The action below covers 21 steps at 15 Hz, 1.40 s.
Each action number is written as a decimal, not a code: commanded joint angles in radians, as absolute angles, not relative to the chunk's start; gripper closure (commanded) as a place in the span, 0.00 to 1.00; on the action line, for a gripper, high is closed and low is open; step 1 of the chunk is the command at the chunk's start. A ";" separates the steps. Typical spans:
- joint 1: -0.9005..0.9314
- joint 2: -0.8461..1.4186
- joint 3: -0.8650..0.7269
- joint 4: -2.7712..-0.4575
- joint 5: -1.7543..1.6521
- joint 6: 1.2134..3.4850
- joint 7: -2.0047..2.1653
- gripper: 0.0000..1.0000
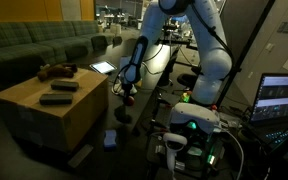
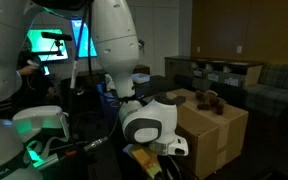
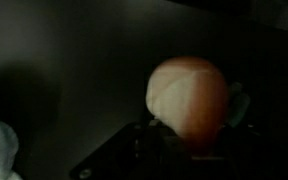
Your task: Place the plastic and the towel from the box onto the table. Move the brown and red toys onto the box. Transfer the black object on the right of the box to the table. Put the blue object from the table onto the box. Pick up the black object from the box and position it on the table. Lastly, take the black object from the left side of the table and place it on the box.
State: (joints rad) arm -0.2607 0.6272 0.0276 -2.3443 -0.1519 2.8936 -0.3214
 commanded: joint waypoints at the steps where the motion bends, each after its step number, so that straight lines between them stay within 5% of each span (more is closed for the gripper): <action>1: -0.334 0.461 0.077 -2.357 -0.118 2.741 -0.407 0.97; 11: -0.298 0.218 0.065 -2.222 0.033 2.713 -0.529 0.97; 21: -0.201 0.277 0.112 -2.024 0.148 2.766 -0.589 0.97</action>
State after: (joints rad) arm -0.2106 0.2275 0.0902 -2.0886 0.0913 2.7381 -0.5387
